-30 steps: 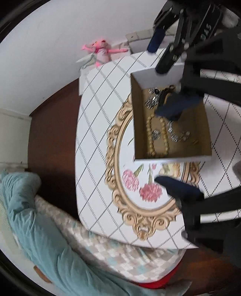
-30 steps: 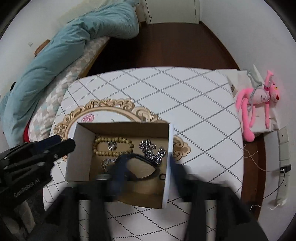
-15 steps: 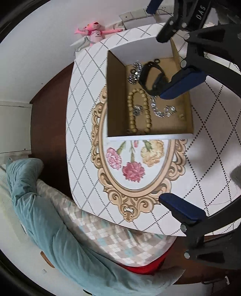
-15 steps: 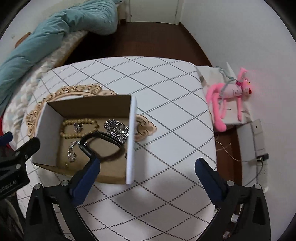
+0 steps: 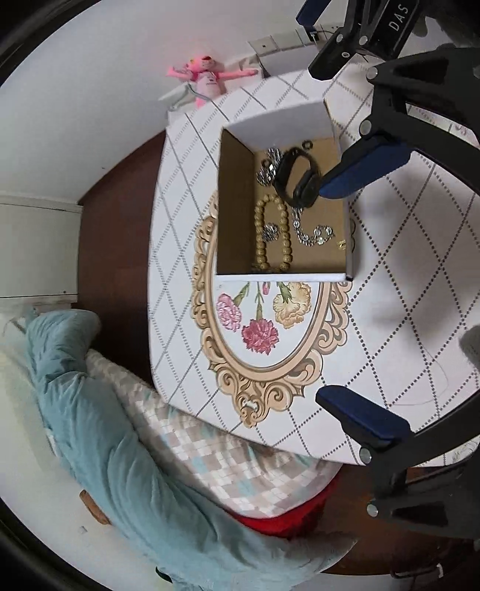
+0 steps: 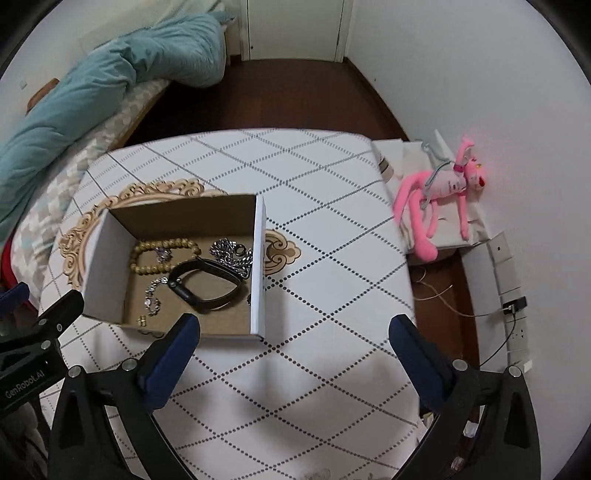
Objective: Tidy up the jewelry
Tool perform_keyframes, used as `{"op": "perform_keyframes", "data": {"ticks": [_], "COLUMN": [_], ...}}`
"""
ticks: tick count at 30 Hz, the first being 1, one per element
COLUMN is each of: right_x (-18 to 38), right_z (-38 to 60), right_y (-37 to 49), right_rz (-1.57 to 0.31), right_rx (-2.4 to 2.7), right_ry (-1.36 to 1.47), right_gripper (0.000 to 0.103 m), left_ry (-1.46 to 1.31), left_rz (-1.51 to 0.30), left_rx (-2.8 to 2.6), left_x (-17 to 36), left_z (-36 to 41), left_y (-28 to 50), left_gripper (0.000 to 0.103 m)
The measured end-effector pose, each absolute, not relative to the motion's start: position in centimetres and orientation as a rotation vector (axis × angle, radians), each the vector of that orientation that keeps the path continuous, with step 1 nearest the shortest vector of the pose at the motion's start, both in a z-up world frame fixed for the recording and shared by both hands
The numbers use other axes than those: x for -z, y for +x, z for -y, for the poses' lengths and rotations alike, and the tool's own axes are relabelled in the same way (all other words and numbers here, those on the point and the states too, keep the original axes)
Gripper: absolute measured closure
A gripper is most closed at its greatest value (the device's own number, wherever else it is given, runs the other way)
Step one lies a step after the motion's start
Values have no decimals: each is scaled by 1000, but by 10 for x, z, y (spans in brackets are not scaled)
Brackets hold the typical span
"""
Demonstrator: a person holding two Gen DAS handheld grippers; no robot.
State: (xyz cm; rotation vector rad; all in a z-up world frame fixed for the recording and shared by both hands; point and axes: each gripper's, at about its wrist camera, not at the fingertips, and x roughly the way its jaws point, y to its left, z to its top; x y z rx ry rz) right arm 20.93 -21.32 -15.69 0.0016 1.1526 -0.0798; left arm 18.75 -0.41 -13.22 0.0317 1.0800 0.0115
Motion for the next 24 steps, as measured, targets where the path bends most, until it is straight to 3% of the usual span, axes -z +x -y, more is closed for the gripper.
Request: {"op": "perform_keyframes", "data": {"ticks": [24], "right_x": [-49], "right_z": [215], "right_y": [47], "right_rz": [-776], "right_rx": [129], "right_ry": [12], "right_gripper": [0], "left_ry": [-2], "left_rz": [-796], "left_rx": [45], "left_x": [-43], "left_z": [9], "left_y": [58], "left_gripper": [0]}}
